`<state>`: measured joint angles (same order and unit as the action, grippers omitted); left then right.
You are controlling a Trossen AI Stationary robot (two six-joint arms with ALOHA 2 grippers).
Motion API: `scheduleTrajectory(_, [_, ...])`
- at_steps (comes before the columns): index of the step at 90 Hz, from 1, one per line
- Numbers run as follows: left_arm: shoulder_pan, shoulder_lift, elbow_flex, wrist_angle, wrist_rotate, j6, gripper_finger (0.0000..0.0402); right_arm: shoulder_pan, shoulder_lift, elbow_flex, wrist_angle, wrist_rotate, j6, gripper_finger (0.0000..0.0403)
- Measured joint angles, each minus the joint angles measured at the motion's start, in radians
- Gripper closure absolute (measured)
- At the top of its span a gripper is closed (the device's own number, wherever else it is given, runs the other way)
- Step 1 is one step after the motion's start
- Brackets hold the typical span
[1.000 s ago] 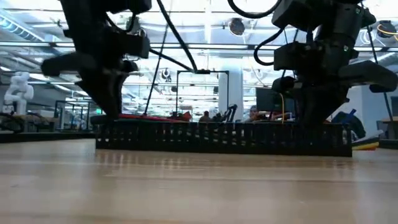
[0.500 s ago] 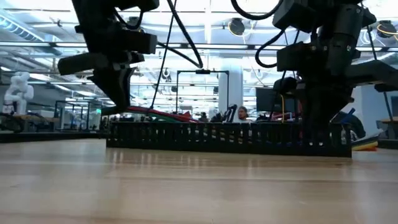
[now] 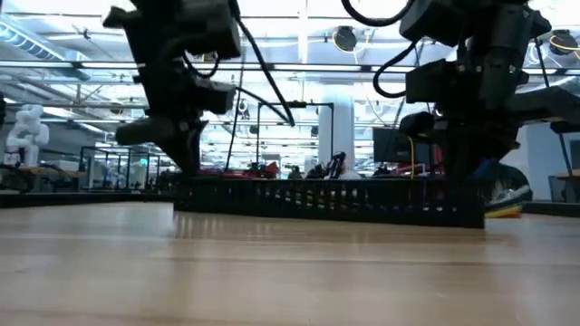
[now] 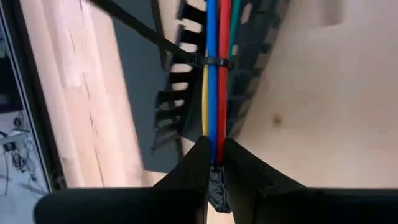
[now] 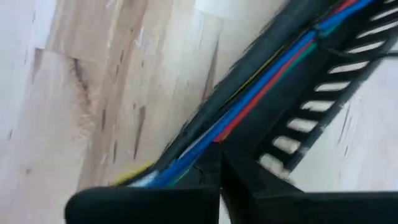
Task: Ziptie cables
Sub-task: Put the zip tied cables into the black cable duct
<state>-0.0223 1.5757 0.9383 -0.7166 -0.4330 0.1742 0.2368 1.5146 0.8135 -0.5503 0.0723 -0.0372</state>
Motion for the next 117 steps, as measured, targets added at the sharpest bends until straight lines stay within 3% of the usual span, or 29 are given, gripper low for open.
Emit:
scheduleTrajectory(24, [0.041, 0.018, -0.007, 0.074, 0.026, 0.064, 0.0362, 0.008, 0.000, 0.000, 0.036, 0.004, 0.001, 0.0401])
scheduleTrajectory(49, [0.076, 0.037, -0.007, 0.138, 0.104, 0.146, 0.0331, 0.041, -0.004, 0.000, 0.093, 0.005, 0.002, 0.0356])
scheduleTrajectory(57, [0.076, 0.044, -0.009, 0.132, 0.145, 0.096, 0.0316, 0.055, -0.009, 0.002, 0.112, 0.020, 0.000, 0.0349])
scheduleTrajectory(75, [0.058, 0.046, -0.012, 0.128, 0.160, 0.030, 0.0308, 0.046, -0.024, 0.084, 0.216, 0.244, -0.066, 0.0368])
scheduleTrajectory(93, [0.023, 0.045, -0.011, 0.124, 0.201, -0.084, 0.0308, -0.032, 0.006, 0.100, 0.459, 0.197, -0.125, 0.0400])
scheduleTrajectory(117, [-0.061, 0.044, -0.006, 0.135, 0.292, -0.312, 0.0308, -0.121, 0.189, 0.100, 0.716, 0.085, -0.129, 0.0403])
